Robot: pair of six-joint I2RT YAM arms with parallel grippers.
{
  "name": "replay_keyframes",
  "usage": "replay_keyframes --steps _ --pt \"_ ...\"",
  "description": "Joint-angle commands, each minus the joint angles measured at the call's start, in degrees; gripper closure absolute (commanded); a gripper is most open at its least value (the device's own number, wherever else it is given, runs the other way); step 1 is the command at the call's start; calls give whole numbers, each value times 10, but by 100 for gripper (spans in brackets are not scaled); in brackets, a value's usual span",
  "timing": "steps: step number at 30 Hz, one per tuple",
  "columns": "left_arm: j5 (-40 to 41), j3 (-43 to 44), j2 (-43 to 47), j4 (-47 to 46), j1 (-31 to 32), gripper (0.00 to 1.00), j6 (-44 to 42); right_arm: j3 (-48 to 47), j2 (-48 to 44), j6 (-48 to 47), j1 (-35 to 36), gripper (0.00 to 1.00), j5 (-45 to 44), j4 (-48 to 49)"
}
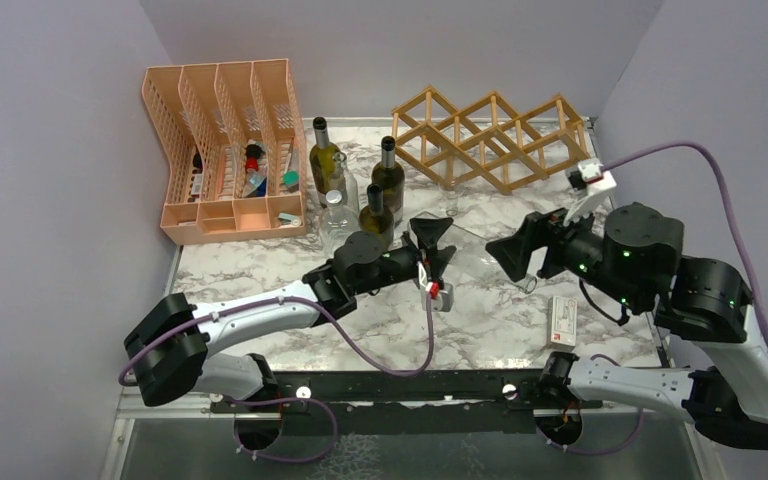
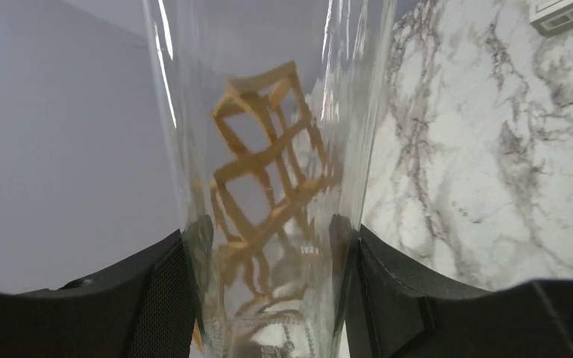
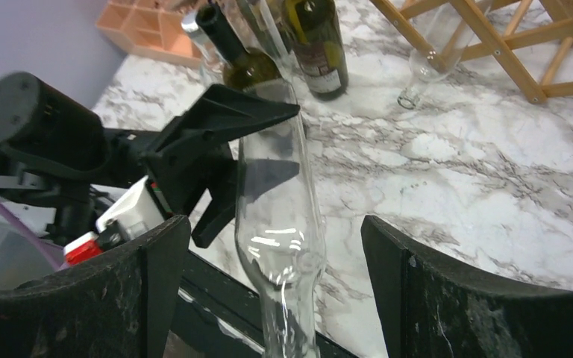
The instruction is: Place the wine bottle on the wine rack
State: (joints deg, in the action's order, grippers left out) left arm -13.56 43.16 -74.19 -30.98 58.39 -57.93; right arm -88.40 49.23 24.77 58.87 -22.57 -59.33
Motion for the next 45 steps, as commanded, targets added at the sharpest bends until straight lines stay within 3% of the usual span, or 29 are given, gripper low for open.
replay_keyframes --steps 1,10,20,25,30,32,38,39,42,43,45 --pt "-18 67 -12 -27 8 100 -149 16 21 -35 3 13 -14 -45" --pt "-51 144 -50 6 11 100 -246 55 18 -50 2 13 23 -37" --pt "-56 162 -46 56 11 100 -271 78 27 -28 3 34 32 -56" --pt "-60 173 -45 79 11 100 -269 86 35 -26 2 27 38 -56" --pt "-59 181 -45 95 11 100 -263 89 46 -23 3 27 33 -64" --pt "-58 182 -43 101 11 100 -260 90 48 -21 2 35 29 -63" --pt "-51 183 -42 106 11 100 -231 79 50 -20 2 87 -2 -55" --pt "-48 183 -43 106 11 85 -221 77 52 -20 3 91 -11 -51" --pt "-31 176 -38 104 11 16 -188 71 55 -20 3 98 -47 -38" --pt "-24 174 -36 104 11 3 -171 69 57 -20 3 99 -63 -31" --pt "-15 165 -28 104 11 1 -143 66 59 -21 3 99 -98 -15"
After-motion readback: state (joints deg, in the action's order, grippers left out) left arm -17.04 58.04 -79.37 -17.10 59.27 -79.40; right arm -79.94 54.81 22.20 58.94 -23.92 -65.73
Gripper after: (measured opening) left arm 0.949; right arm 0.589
